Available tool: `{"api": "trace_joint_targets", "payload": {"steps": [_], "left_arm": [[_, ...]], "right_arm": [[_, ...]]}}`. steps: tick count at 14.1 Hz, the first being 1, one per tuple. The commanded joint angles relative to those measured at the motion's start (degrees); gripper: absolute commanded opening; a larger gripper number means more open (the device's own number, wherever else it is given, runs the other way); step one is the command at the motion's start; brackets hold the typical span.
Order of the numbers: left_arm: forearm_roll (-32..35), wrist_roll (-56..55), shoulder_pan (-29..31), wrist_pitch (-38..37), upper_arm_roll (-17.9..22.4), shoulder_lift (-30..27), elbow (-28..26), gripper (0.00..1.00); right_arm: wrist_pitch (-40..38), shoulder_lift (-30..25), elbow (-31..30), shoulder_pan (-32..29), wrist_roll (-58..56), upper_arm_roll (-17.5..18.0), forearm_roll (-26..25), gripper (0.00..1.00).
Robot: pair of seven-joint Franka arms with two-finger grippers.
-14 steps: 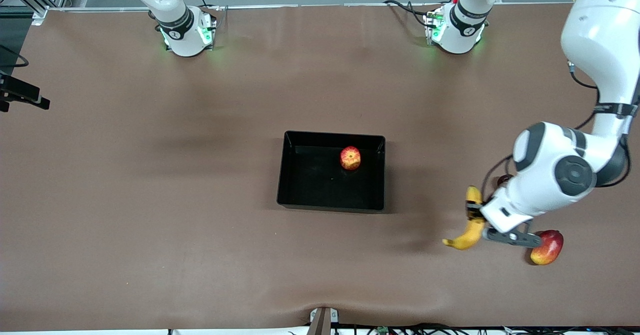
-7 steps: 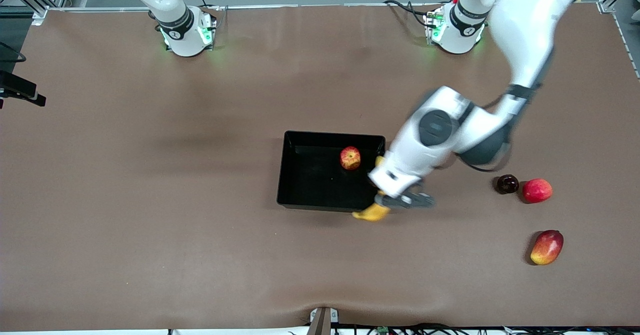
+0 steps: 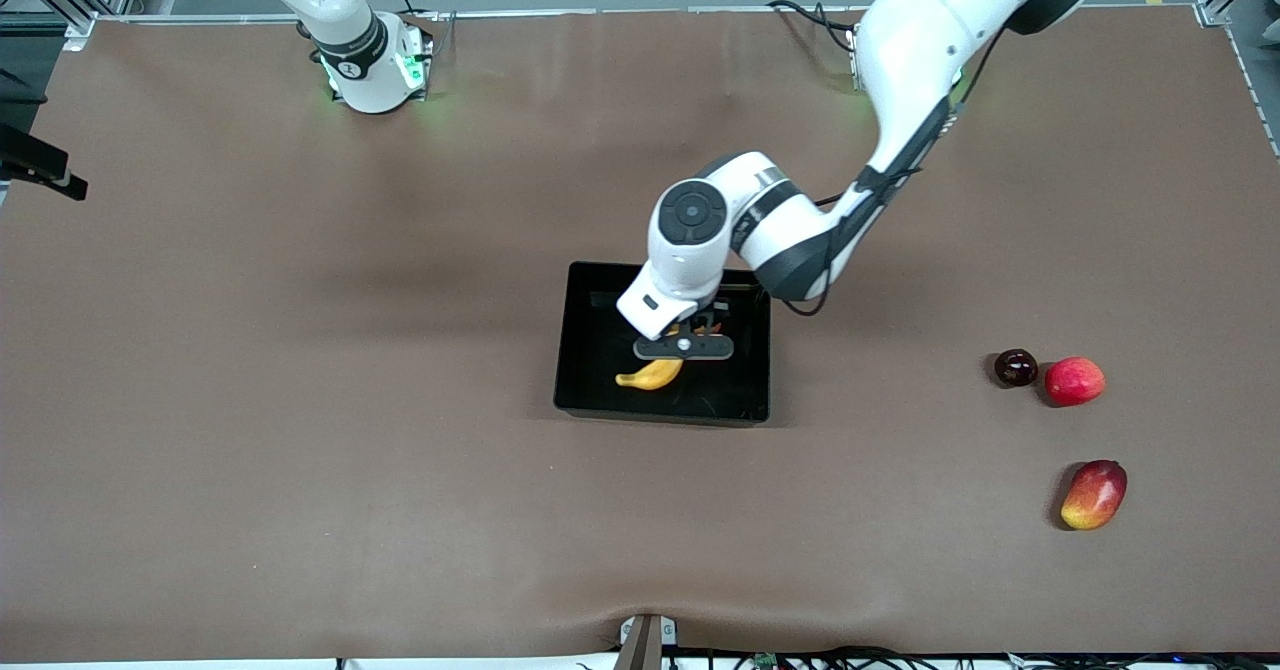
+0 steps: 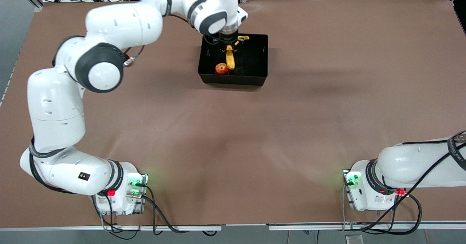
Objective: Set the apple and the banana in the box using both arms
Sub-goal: 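Carry the banana over the black box and lower it inside, then open the left gripper to release the banana and raise it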
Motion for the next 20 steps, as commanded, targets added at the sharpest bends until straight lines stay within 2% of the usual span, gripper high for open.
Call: {"api": "trace_joint_targets", "payload": {"steps": [1, 3, 6, 7, 10, 13, 15, 20], "left_arm": [[1.0, -3.1, -2.9, 4.3, 1.4, 3.0, 1.9, 0.0], [1.0, -3.7, -4.0, 7.2, 2.5, 4.7, 1.9, 0.0], [1.0, -4.5, -8.0, 9.6, 7.0, 6.2, 1.9, 0.0], [0.9, -4.7, -9.1, 9.6, 8.5, 6.5, 1.8, 0.08], [1.1, -4.4, -9.4, 9.6, 9.3, 6.1, 1.9, 1.0], [1.3, -3.8, -7.7, 7.7, 9.3, 2.1, 1.9, 1.0], [0.8, -1.4, -3.7, 0.5, 8.8, -1.9, 2.2, 1.0], [-3.4, 13.8, 6.9, -14.6, 8.9, -15.4, 3.0, 1.0]], "right_arm": [[-0.4, -0.8, 0.4, 1.9, 0.0, 1.1, -1.4, 1.0], [1.1, -0.7, 0.6, 2.2, 0.5, 2.1, -4.9, 1.0], [2.0, -0.8, 0.3, 2.1, 0.5, 1.9, -5.1, 1.0], [2.2, -0.8, 0.3, 2.1, 0.5, 1.9, -5.1, 1.0], [1.7, -0.8, 0.1, 1.9, 0.5, 1.8, -5.0, 1.0], [1.1, -0.9, 0.1, 2.2, 0.5, 1.9, -4.9, 1.0], [0.9, -1.0, 0.2, 2.2, 0.5, 2.0, -4.6, 1.0], [1.5, -0.8, 0.6, 2.1, 0.4, 1.9, -4.1, 1.0]]}}
